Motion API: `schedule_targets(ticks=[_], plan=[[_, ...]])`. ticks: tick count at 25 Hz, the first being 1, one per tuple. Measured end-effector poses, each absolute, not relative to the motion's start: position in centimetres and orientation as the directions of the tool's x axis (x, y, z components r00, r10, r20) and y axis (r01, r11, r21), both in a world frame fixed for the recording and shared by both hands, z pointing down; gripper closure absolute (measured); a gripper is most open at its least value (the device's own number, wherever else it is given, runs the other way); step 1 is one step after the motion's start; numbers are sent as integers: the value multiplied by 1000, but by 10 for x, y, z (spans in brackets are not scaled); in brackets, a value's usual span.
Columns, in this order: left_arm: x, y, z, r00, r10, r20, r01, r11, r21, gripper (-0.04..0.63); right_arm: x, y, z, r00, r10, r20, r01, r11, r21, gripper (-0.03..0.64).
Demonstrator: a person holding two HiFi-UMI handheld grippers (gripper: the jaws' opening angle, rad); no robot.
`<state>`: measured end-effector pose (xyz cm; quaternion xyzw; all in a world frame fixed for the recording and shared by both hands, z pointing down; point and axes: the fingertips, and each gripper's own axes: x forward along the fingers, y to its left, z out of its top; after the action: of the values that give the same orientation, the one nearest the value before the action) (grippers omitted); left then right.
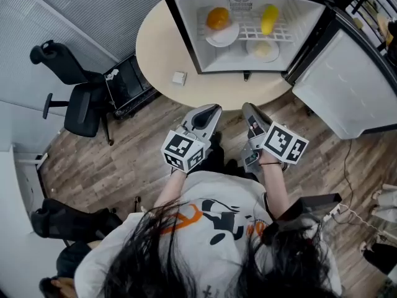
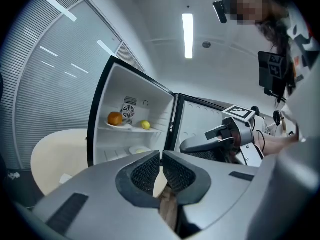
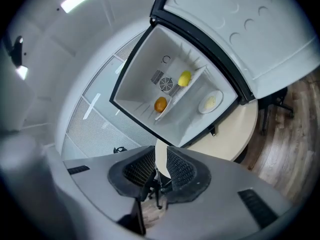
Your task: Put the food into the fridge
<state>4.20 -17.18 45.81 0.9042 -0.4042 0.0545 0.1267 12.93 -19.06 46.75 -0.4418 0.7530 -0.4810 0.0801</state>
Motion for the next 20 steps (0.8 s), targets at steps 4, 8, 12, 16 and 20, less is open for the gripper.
schedule_targets(ticks=[4, 8, 12, 16, 20], plan=[[47, -145, 463, 661, -717, 222, -750, -635, 182, 583, 130, -168, 471, -606, -734, 305, -605, 177, -776, 546], [45, -126, 461, 649, -724, 235, -760, -627, 170, 583, 126, -152, 473, -624, -724, 293, -581, 180, -794, 563], [41, -114, 460, 645, -724, 244, -763, -626, 160, 583, 121, -141, 473, -632, -720, 286, -570, 183, -801, 568], [39, -111, 456, 655, -716, 242, -754, -639, 149, 583, 119, -138, 469, -625, -731, 273, -565, 183, -805, 569], [37, -106, 451, 671, -704, 233, -740, -658, 142, 583, 119, -135, 465, -604, -753, 262, -568, 177, -803, 574]])
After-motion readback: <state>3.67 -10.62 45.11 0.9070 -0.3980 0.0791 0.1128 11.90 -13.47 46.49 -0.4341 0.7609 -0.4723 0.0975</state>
